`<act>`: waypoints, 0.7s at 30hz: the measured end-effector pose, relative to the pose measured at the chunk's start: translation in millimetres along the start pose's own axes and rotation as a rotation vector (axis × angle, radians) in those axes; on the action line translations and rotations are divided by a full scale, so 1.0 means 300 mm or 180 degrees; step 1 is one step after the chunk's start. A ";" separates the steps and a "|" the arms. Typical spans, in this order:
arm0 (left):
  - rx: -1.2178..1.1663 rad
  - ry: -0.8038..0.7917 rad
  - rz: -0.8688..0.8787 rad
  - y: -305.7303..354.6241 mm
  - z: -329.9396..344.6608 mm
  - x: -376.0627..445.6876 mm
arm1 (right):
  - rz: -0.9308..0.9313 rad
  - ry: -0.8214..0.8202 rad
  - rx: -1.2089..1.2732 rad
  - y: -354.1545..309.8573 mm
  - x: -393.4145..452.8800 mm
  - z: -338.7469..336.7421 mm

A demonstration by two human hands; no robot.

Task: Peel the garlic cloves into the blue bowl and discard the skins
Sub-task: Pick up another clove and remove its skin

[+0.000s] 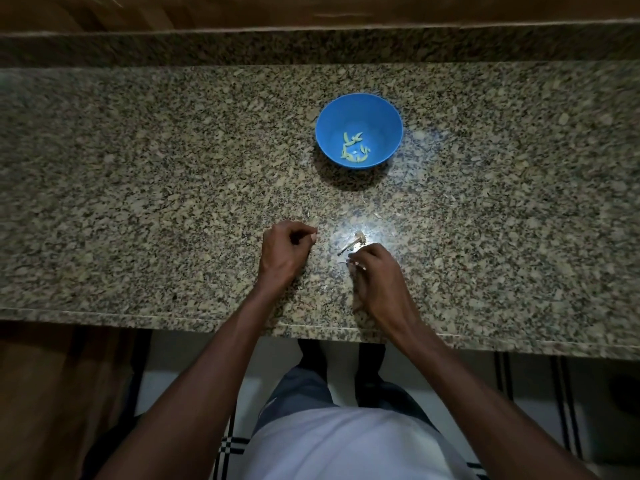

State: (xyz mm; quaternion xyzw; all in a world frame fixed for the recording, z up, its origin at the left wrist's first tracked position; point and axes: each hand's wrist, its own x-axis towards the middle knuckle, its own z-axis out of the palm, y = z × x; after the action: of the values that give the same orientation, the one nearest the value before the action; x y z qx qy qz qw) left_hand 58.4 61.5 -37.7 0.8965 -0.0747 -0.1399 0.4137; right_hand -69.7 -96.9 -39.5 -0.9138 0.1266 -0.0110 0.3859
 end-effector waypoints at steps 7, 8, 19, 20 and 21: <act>0.0197 0.0129 -0.0062 -0.007 0.004 -0.025 | -0.0348 -0.0257 -0.0869 0.021 0.185 -0.100; 0.0188 0.0134 -0.0074 -0.010 0.007 -0.026 | -0.0399 -0.0356 -0.0942 0.032 0.202 -0.105; 0.0257 0.0150 0.0253 -0.021 0.030 -0.017 | -0.0138 0.0256 -0.0421 0.066 0.243 -0.143; 0.0301 0.0129 0.0272 -0.025 0.032 -0.016 | -0.0157 0.0337 -0.0429 0.060 0.234 -0.144; 0.0337 0.0122 0.0293 -0.029 0.034 -0.015 | -0.0148 0.0387 -0.0416 0.050 0.220 -0.144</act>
State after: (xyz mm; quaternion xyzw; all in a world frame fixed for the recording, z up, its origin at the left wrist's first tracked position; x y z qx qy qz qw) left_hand 51.2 60.9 -49.8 0.9153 -0.1152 -0.0993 0.3730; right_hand -14.1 -153.2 -25.0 -0.9373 0.1290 -0.0670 0.3167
